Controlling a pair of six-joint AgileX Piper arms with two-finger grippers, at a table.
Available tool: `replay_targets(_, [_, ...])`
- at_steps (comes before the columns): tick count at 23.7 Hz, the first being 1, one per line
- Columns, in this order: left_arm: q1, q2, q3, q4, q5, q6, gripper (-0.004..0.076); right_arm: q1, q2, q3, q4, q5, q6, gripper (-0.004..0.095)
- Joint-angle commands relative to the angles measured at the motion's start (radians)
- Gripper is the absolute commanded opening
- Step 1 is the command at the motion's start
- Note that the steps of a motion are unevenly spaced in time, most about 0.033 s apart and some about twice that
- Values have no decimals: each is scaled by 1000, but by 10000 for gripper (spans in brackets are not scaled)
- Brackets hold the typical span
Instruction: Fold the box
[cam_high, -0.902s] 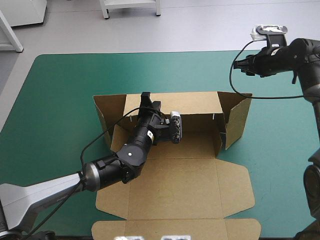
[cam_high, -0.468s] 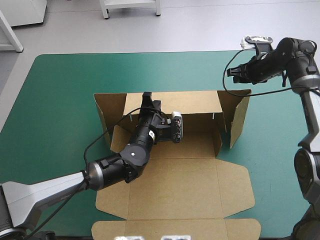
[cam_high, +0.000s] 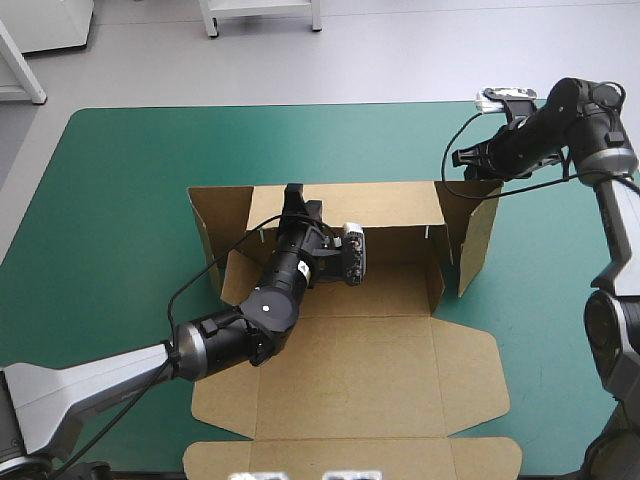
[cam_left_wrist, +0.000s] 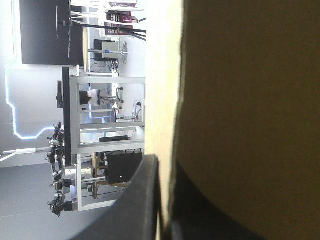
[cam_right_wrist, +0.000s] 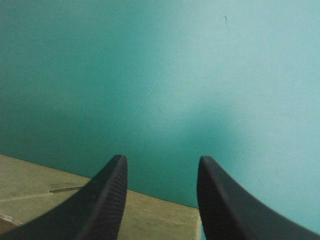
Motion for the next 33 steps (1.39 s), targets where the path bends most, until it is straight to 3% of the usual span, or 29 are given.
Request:
replay_targets(1, [4, -30, -22, -8, 41, -19, -8, -8, -93, 24, 37, 10, -35, 382])
replay_targets(4, [4, -30, -22, -4, 42, -19, -8, -8, -132, 124, 41, -1, -70, 355])
replay_targets(9, [4, -30, -22, -2, 45, -19, -8, -8, -246, 334, 52, -161, -131, 355])
replay_targets(12, [4, -30, -22, -2, 47, -19, -8, -8, -298, 448, 158, -227, -199, 355])
replay_targets(15, [4, -30, -22, -2, 47, -19, -8, -8, -373, 564, 273, -373, -305, 355])
replay_targets(23, [4, -30, -22, -2, 48, -19, -8, -8, -578, 831, 443, -605, -581, 354])
replay_targets(28, [4, -30, -22, 7, 48, -19, -8, -8, -671, 958, 645, -638, -823, 354])
replay_targets(33, [4, -30, -22, 7, 48, -22, -8, -8, -700, 1029, 720, -638, -902, 355])
